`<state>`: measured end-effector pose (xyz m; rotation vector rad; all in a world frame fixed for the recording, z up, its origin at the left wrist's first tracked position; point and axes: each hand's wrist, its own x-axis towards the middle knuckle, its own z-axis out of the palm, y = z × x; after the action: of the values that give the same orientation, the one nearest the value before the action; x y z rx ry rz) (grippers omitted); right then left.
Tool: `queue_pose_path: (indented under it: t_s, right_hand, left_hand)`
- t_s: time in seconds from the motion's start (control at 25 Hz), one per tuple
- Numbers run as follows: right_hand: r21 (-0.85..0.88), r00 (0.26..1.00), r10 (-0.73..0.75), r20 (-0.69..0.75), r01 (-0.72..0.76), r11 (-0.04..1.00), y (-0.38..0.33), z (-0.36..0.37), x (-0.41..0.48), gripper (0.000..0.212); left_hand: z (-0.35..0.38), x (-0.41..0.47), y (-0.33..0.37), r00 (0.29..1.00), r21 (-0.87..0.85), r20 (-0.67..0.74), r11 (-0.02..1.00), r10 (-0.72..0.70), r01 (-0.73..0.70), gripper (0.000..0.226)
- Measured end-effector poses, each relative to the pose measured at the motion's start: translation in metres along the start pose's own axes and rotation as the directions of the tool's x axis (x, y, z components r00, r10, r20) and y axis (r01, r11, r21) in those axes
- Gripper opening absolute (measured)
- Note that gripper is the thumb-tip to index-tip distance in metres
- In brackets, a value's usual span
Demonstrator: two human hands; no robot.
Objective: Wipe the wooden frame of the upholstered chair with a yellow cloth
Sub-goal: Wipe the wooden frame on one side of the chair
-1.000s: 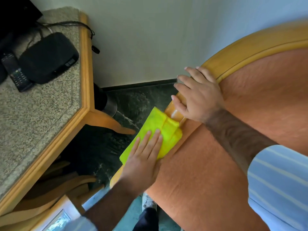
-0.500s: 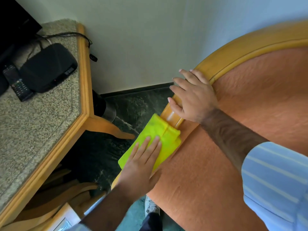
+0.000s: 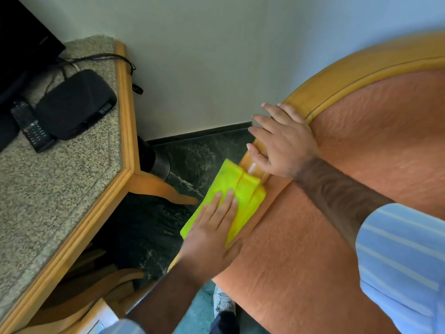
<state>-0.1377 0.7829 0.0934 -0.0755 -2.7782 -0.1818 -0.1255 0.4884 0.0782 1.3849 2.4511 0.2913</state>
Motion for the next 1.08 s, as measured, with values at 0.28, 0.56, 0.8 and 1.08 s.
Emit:
queue_pose_path:
  t_s: [0.28, 0.56, 0.8, 1.08]
  right_hand:
    - [0.012, 1.000, -0.027, -0.013, 0.028, 1.000, -0.001, -0.005, 0.003, 0.051]
    - [0.016, 1.000, 0.001, 0.001, -0.001, 1.000, 0.000, -0.003, 0.001, 0.049]
    - [0.265, 0.981, 0.193, 0.028, -0.194, 0.944, -0.015, -0.031, -0.002, 0.068]
    - [0.498, 0.307, 0.638, 0.707, -0.856, -0.141, -0.112, -0.058, -0.055, 0.037]
  left_hand:
    - [0.001, -0.064, -0.019, 0.999, 0.071, 0.037, 0.997, 0.037, -0.040, 0.084]
    - [0.007, -0.003, 0.019, 0.990, 0.084, 0.054, 0.988, -0.131, 0.126, 0.095]
    - [-0.008, -0.007, 0.010, 0.996, -0.125, 0.015, 0.988, -0.089, 0.090, 0.098]
    - [-0.026, -0.002, -0.046, 0.743, -0.550, 0.328, 0.522, -0.584, 0.652, 0.034]
